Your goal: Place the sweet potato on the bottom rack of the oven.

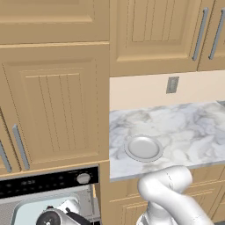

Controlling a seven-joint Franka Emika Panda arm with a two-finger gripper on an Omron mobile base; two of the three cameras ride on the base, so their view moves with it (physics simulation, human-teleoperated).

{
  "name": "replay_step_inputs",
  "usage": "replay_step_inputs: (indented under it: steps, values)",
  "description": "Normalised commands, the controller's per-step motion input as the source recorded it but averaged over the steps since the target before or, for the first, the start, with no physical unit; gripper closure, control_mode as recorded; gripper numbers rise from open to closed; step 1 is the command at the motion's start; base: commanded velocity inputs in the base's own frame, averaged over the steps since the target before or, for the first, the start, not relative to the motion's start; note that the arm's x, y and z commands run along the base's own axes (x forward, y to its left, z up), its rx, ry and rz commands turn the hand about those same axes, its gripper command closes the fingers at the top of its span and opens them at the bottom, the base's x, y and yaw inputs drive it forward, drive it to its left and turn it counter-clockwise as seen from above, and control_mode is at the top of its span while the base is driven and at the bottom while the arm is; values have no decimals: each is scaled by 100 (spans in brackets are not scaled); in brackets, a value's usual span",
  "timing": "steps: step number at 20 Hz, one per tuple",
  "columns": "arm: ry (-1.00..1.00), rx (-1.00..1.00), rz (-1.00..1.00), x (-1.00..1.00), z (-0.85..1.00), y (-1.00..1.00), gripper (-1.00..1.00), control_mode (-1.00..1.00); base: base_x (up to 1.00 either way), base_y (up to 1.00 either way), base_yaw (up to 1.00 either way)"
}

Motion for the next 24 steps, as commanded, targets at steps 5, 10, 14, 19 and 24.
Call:
replay_step_inputs:
  steps: [5, 10, 14, 19, 24]
  values:
    - [-1, 14, -29, 29, -83, 52, 100, -100, 0, 0, 0]
    - [0, 2, -30, 16, -41, 35, 100, -100, 0, 0, 0]
    - [1, 2, -18, 16, -6, 2, 100, -100, 0, 0, 0]
    - [4, 0, -15, 27, -1, 0, 100, -100, 0, 0, 0]
    - [9, 0, -12, 44, -30, 0, 100, -100, 0, 0, 0]
